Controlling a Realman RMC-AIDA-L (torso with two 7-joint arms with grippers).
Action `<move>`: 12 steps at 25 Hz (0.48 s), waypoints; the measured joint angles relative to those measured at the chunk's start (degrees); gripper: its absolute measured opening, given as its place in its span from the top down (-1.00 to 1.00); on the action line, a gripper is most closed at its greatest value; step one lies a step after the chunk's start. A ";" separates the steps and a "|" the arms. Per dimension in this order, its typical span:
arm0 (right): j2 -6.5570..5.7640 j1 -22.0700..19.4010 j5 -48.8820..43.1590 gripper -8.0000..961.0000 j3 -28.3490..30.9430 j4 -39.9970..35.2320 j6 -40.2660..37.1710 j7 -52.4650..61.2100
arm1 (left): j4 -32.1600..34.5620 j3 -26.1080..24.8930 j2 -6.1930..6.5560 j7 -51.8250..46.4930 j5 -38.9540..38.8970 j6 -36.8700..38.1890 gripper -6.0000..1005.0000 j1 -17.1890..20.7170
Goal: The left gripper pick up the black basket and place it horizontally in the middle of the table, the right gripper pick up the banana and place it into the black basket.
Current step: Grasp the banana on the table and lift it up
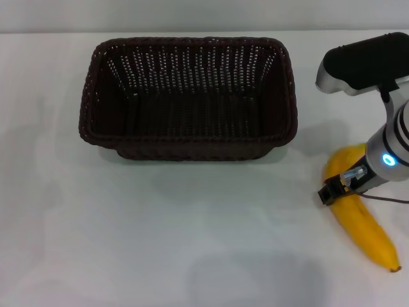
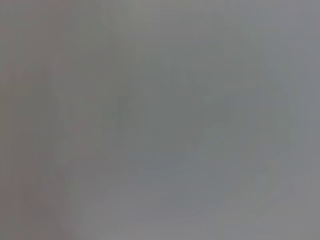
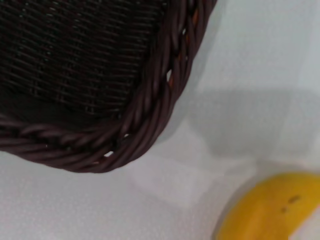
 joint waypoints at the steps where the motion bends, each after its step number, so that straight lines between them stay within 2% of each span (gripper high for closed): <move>1: 0.00 0.00 0.00 -0.44 0.03 0.17 -0.13 0.00 | 0.00 0.00 0.00 0.00 0.00 0.00 -0.74 0.05; 4: -0.07 0.02 0.00 -0.17 0.20 0.34 -0.29 -0.13 | 0.00 0.00 0.00 0.25 0.00 0.00 -0.74 0.09; 12: -0.51 0.00 -0.72 -0.02 1.33 0.08 0.47 -1.62 | 0.04 0.00 0.01 1.22 -0.80 0.00 -0.74 -0.10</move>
